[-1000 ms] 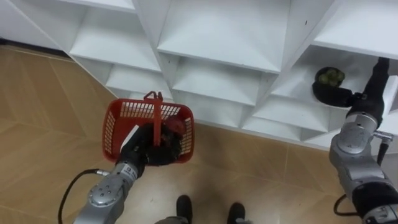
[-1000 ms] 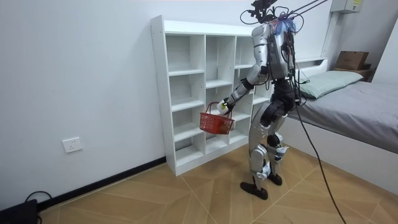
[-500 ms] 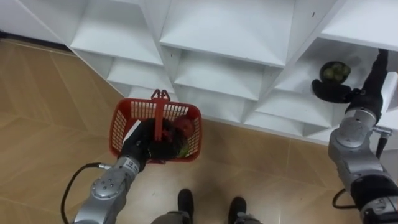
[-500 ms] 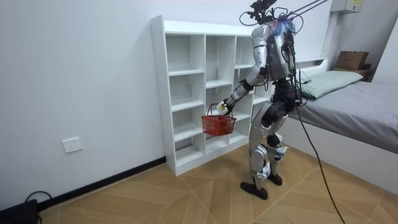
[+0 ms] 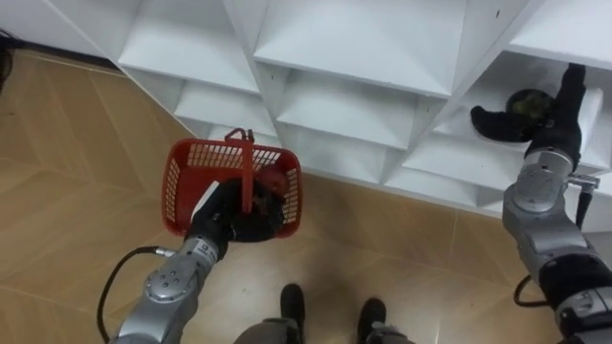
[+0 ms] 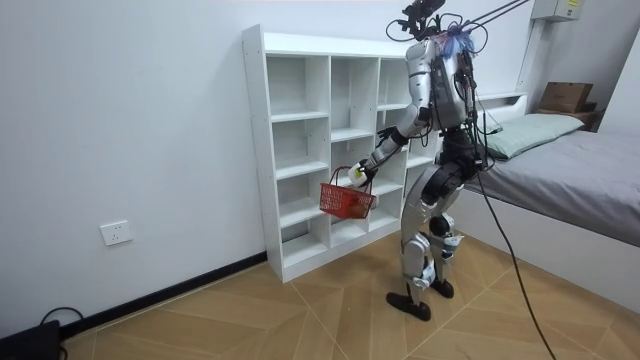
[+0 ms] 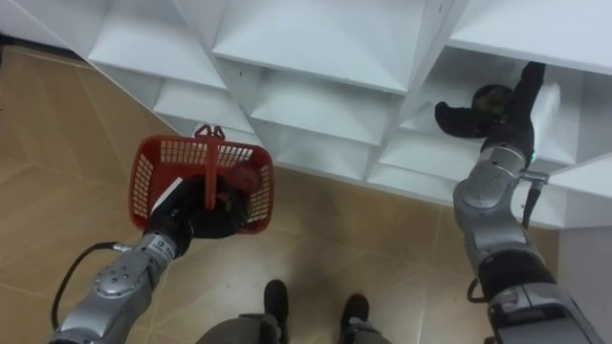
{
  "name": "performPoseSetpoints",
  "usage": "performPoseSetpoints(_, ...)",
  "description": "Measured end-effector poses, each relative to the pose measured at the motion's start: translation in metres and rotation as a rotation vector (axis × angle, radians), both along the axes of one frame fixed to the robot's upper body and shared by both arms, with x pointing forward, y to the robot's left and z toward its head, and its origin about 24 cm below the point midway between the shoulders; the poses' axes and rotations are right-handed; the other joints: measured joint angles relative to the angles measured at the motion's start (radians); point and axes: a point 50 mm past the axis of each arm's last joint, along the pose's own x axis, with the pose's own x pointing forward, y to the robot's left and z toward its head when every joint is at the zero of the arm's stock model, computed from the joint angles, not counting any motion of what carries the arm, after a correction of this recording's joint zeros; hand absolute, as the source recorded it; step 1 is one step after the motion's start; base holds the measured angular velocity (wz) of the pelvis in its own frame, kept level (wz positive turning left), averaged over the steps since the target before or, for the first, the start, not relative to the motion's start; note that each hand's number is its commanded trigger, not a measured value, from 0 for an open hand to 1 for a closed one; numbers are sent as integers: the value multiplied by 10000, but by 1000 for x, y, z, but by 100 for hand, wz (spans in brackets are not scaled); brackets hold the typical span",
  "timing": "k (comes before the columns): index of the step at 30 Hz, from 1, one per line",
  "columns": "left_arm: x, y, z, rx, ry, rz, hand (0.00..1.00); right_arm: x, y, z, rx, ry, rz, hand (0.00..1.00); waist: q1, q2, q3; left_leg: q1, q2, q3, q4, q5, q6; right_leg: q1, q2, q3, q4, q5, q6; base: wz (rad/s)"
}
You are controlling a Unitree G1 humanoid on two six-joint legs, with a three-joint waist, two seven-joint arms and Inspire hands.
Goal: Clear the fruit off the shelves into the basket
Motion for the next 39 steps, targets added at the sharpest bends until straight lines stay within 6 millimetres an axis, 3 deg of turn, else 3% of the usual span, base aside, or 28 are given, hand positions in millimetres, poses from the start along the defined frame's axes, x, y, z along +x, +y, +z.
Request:
performPoseSetpoints(11,0,-4,0,23,5,-172,100,3,-1,5,-62,-126,8,0,-6,4,-5,-383,-5,12,213,31,52,-300,-109,-193,172,-4,-6,4)
performPoseSetpoints(18,1,-5,0,23,6,-238,100,4,6,3,-302,68,376,0,-24,2,-6,-384,-9,41,234,54,64,-393,-128,-137,347,-6,-8,0)
performPoseSetpoints(39,0,-7,-2,91,92,-387,100,1,2,-5,-665,604,384,0,-32,6,-11,-398,-17,73,250,117,91,-409,-141,-103,342,0,-24,0)
